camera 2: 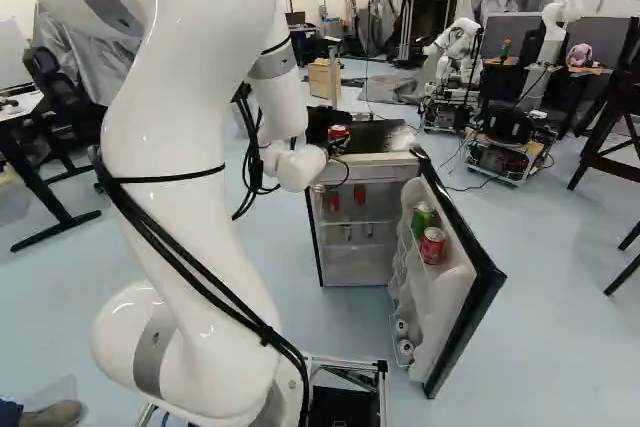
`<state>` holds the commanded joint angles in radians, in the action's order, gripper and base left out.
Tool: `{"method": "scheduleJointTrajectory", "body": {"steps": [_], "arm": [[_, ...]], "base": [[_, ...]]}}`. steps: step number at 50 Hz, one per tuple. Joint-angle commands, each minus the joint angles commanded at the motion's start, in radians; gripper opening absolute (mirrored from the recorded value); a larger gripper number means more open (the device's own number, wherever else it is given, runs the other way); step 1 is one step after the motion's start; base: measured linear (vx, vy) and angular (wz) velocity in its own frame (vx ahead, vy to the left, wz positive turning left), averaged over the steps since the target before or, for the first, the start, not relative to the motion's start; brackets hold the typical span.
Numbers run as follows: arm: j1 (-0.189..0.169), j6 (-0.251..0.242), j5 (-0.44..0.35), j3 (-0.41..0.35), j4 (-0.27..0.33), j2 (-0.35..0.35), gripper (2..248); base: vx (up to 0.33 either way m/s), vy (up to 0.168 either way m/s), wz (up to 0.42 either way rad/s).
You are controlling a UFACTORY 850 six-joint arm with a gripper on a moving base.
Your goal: Grab a drink from the fridge
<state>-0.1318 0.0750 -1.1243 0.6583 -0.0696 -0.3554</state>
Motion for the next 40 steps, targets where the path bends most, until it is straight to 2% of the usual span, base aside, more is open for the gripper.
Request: {"method": "scheduleJointTrajectory", "body": {"steps": [7,8,13,14,18,19,23,24,28,29,40], "arm": [[0.0,0.0,0.0,0.0,0.0,0.0,96],[0.0,0.0,0.0,0.0,0.0,0.0,113],[0.0,0.0,0.0,0.0,0.0,0.0,113],[0.0,0.0,0.0,0.0,0.0,0.0,145],[0.0,0.0,0.0,0.0,0.0,0.0,145],[0.0,0.0,0.0,0.0,0.0,0.0,179],[0.0,0.0,0.0,0.0,0.0,0.0,179],[0.0,0.0,0.0,0.0,0.0,0.0,214],[0.0,0.0,0.0,-0.003,0.0,0.003,214],[0.0,0.0,0.0,-0.005,0.0,0.004,245],[0.0,0.0,0.0,-0.055,0.0,0.045,247]], "base": [[0.0,0.0,0.0],[0.0,0.0,0.0],[0.0,0.0,0.0],[0.0,0.0,0.0],[0.0,0.0,0.0],[0.0,0.0,0.0],[0.0,0.0,0.0],[0.0,0.0,0.0],[0.0,0.0,0.0],[0.0,0.0,0.0],[0.0,0.0,0.0]]}}
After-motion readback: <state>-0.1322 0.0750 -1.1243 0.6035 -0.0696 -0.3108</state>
